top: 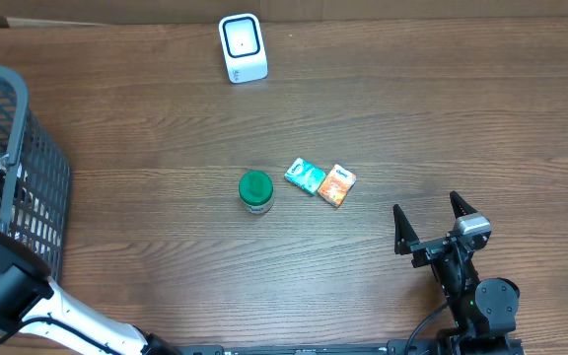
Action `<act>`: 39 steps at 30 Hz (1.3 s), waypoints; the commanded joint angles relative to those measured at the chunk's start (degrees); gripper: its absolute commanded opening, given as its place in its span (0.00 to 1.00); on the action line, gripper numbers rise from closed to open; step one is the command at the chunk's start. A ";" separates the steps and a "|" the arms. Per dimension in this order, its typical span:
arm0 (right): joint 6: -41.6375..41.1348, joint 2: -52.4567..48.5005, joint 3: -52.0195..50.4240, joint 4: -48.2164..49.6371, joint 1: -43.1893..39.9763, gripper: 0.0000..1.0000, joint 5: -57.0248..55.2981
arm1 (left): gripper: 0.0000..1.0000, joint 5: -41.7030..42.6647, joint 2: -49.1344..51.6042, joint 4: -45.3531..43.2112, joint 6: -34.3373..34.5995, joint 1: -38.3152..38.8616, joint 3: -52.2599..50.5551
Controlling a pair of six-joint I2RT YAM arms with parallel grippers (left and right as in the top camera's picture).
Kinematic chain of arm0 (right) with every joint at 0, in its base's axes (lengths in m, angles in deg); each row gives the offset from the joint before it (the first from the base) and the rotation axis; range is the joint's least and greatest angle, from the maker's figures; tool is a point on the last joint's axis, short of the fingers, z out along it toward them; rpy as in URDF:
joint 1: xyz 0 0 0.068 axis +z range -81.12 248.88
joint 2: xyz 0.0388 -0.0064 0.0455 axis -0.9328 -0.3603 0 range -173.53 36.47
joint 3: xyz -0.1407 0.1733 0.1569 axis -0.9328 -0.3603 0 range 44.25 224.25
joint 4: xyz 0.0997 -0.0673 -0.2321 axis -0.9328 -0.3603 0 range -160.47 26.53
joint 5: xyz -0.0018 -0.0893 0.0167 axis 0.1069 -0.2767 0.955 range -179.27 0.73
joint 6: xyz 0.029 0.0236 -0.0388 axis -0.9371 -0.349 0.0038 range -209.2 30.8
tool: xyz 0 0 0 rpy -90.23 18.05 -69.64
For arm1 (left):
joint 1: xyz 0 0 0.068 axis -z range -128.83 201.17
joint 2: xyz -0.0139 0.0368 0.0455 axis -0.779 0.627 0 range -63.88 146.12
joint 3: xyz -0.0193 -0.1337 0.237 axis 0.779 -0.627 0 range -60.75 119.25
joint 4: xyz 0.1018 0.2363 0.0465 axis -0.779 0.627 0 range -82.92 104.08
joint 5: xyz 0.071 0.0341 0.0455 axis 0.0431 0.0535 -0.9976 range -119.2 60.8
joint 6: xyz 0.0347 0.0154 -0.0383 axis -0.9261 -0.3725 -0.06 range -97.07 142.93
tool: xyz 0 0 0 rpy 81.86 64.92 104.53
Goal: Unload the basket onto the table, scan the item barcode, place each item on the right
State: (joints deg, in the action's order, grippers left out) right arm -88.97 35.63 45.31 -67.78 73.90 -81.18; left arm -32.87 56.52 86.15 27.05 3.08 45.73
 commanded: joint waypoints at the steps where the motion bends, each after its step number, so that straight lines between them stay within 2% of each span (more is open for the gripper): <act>1: 0.24 0.44 -0.61 0.15 0.44 1.00 -0.52 | 1.00 -0.55 -0.24 -0.76 -1.97 -1.73 -0.37; 6: 0.26 0.46 -0.61 0.15 0.44 1.00 -0.52 | 1.00 4.44 -0.09 -2.01 -6.03 -3.78 -0.66; 14: 0.26 0.44 -0.61 0.15 0.44 1.00 -0.52 | 1.00 4.74 -0.09 -5.03 -8.04 -4.90 -5.57; 29: 0.26 0.46 -0.61 0.15 0.44 1.00 -0.52 | 1.00 4.85 -0.09 -21.22 -8.24 -5.03 -18.91; 35: 0.26 0.44 -0.61 0.15 0.44 1.00 -0.52 | 0.82 6.36 -0.09 -26.18 -8.22 -5.03 -22.01; 37: 0.26 0.44 -0.61 0.15 0.44 1.00 -0.52 | 0.68 6.82 -0.09 -26.69 -8.22 -5.03 -22.03; 39: 0.26 0.44 -0.61 0.15 0.44 1.00 -0.52 | 0.48 6.93 -0.07 -27.02 -8.22 -5.03 -22.03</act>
State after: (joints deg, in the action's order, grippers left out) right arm -89.00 35.63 45.31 -67.83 73.92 -81.18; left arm -27.75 54.02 59.20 18.85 -1.49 26.58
